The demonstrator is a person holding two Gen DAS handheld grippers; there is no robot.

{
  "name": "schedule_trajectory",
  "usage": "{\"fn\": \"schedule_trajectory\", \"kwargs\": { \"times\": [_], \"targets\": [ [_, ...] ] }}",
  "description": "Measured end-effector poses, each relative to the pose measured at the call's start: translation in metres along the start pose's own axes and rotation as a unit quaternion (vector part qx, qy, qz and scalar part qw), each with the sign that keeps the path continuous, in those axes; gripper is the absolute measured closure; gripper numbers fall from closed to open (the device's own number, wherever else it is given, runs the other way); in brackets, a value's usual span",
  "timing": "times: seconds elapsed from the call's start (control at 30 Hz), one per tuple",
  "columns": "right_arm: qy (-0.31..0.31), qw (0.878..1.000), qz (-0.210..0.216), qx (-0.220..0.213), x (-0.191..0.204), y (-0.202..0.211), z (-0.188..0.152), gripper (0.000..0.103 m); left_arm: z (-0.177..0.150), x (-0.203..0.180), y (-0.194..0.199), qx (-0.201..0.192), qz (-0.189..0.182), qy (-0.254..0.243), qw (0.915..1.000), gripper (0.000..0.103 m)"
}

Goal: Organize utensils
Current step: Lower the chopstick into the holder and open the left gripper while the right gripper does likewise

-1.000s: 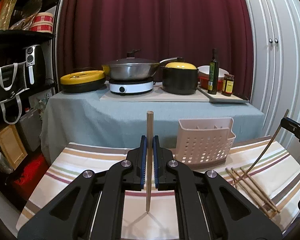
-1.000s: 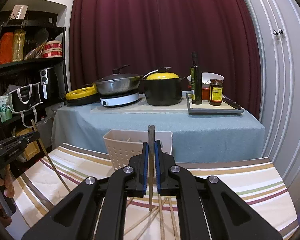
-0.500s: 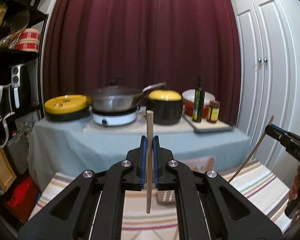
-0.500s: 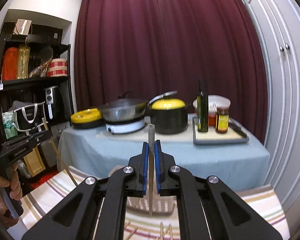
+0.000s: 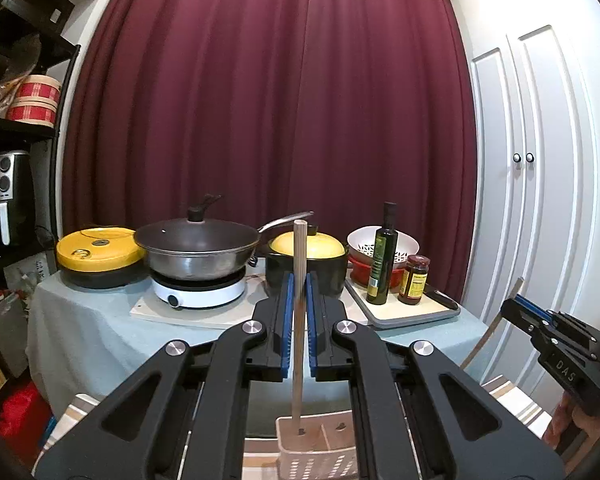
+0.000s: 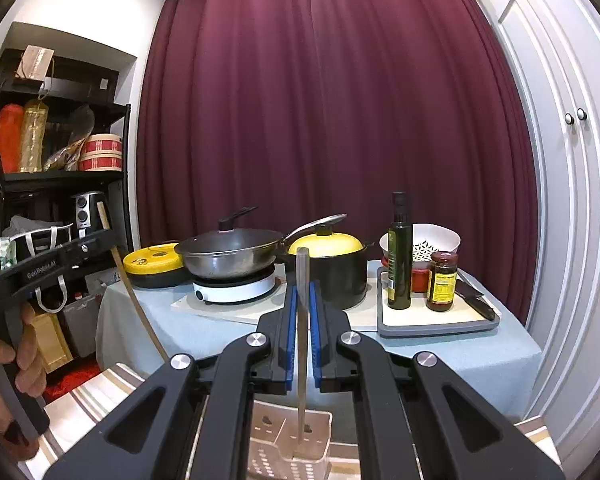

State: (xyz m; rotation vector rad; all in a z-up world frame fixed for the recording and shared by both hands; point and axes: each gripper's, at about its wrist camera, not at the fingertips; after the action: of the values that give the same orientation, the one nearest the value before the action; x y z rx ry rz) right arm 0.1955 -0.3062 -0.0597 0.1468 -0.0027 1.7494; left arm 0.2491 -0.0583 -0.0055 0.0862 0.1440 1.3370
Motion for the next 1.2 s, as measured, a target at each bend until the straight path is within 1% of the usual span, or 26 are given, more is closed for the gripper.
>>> {"fn": "schedule_trajectory", "kwargs": {
  "times": [0.13,0.27,0.37,0.5,0.6,0.73,0.77,0.8,0.83,0.87,0.9,0.93,1.03,1.07,1.2],
  "targets": [
    [-0.002,1.000,0.002,0.014,-0.002,-0.019,-0.011,0.096,-0.013,-0.005,-0.019,0.010,0.000,0.000,1.0000,0.096],
    [-0.003,0.999,0.003,0.036,-0.004,-0.034,-0.030,0.096,-0.038,-0.006,-0.044,0.038,0.002,-0.002,0.9993,0.096],
    [-0.015,0.998,0.007,0.061,-0.009,-0.046,-0.048,0.096,-0.060,-0.006,-0.061,0.064,0.001,-0.005,0.9979,0.096],
    [-0.030,0.996,0.008,0.082,-0.015,-0.054,-0.068,0.096,-0.083,-0.006,-0.075,0.085,0.005,-0.008,0.9963,0.096],
    [-0.039,0.995,0.010,0.092,-0.019,-0.057,-0.077,0.096,-0.096,-0.005,-0.081,0.099,0.008,-0.008,0.9950,0.096],
    [-0.047,0.994,0.010,0.095,-0.021,-0.058,-0.082,0.096,-0.104,-0.005,-0.083,0.099,0.016,-0.014,0.9949,0.095],
    [-0.047,0.994,0.008,0.093,-0.020,-0.057,-0.083,0.095,-0.105,-0.006,-0.083,0.097,0.017,-0.018,0.9949,0.093],
    [-0.046,0.995,0.006,0.093,-0.020,-0.056,-0.082,0.094,-0.106,-0.006,-0.082,0.096,0.019,-0.021,0.9950,0.087],
    [-0.046,0.995,0.004,0.091,-0.020,-0.056,-0.082,0.087,-0.106,-0.006,-0.081,0.095,0.022,-0.022,0.9950,0.081],
    [-0.046,0.995,0.002,0.090,-0.020,-0.055,-0.082,0.070,-0.106,-0.006,-0.080,0.093,0.023,-0.021,0.9952,0.068],
    [-0.047,0.995,-0.002,0.087,-0.021,-0.054,-0.081,0.063,-0.105,-0.005,-0.077,0.089,0.025,-0.018,0.9955,0.059],
    [-0.047,0.996,-0.007,0.082,-0.020,-0.051,-0.080,0.054,-0.104,-0.004,-0.076,0.087,0.025,-0.015,0.9958,0.057],
    [-0.037,0.996,-0.012,0.077,-0.017,-0.044,-0.076,0.052,-0.100,-0.003,-0.069,0.081,0.026,-0.013,0.9963,0.048],
    [-0.034,0.996,-0.014,0.075,-0.015,-0.042,-0.074,0.049,-0.098,-0.003,-0.067,0.079,0.026,-0.011,0.9965,0.044],
    [-0.018,0.998,-0.026,0.061,-0.010,-0.026,-0.067,0.040,-0.093,0.001,-0.052,0.073,0.029,-0.004,0.9969,0.035]
  ]
}}
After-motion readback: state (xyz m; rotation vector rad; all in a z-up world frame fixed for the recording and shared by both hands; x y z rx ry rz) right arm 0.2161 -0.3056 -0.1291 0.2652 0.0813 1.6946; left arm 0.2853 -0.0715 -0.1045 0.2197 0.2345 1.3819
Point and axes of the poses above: each gripper's, at about its wrist camera, not at the fingertips, and y roughly against the way its jaws point, x to its left, z to its top, and after that the axes turned 3 degrees about z, right-handed
